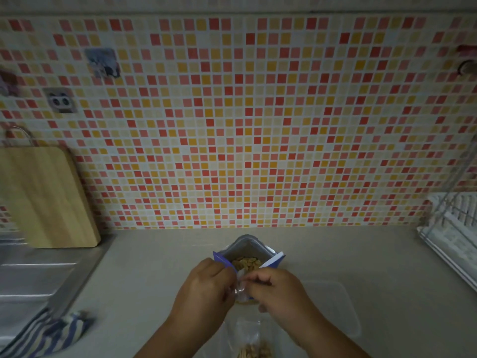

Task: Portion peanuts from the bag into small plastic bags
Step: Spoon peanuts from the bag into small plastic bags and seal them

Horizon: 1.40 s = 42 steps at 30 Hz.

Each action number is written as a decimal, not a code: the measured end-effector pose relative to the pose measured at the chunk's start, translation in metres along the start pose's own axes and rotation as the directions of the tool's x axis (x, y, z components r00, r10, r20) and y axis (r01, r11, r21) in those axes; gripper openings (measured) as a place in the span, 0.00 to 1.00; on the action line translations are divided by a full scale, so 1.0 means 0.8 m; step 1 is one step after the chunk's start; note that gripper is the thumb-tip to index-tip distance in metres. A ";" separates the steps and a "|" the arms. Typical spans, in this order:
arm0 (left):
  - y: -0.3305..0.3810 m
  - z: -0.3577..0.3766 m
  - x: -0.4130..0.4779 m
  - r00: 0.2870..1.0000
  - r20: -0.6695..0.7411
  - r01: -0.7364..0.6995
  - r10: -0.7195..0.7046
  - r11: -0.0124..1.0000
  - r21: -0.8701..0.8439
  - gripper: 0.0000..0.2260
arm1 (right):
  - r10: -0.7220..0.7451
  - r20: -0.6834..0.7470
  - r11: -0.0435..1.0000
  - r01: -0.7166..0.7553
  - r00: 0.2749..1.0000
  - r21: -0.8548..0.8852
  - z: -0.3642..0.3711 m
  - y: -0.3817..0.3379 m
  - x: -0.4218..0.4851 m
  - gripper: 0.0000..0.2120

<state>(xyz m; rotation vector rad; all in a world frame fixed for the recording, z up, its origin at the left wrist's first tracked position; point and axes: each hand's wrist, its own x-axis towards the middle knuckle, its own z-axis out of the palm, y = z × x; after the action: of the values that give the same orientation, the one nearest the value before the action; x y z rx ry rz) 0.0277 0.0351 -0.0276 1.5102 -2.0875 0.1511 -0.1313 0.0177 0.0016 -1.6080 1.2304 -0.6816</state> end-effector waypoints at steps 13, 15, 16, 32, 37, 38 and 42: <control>-0.006 -0.021 0.018 0.963 0.189 0.246 -0.193 0.915 -0.320 0.16 | -0.158 0.040 0.975 0.162 0.987 -0.151 -0.028 -0.032 0.023 0.12; -0.013 -0.022 0.021 0.952 0.211 0.283 -0.223 0.903 -0.322 0.13 | -0.242 -0.038 0.903 0.210 0.970 -0.375 -0.038 -0.034 0.038 0.11; -0.017 -0.021 0.023 0.947 0.220 0.296 -0.233 0.899 -0.322 0.12 | -0.291 0.012 0.767 0.241 0.957 -0.595 -0.042 -0.034 0.049 0.11; -0.039 -0.006 0.048 0.898 0.345 0.369 -0.272 0.892 -0.259 0.09 | 0.005 0.198 0.134 0.195 0.980 -0.972 -0.040 -0.059 0.094 0.14; -0.038 -0.009 0.052 0.880 0.379 0.415 -0.285 0.850 -0.325 0.09 | 0.300 0.173 0.107 0.147 0.938 -0.983 -0.014 -0.053 0.111 0.22; -0.039 -0.010 0.052 0.878 0.389 0.417 -0.278 0.844 -0.338 0.09 | 0.340 0.162 0.127 0.126 0.926 -0.984 -0.005 -0.048 0.115 0.23; -0.041 -0.014 0.053 0.879 0.402 0.417 -0.258 0.825 -0.381 0.08 | 0.391 0.115 0.390 -0.052 0.913 -0.919 0.010 -0.032 0.105 0.19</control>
<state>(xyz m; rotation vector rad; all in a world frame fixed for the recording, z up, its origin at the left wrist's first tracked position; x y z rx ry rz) 0.0524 -0.0081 -0.0048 1.6498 -1.8582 -0.7387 -0.0863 -0.0571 0.0123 -2.2122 1.6457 0.6037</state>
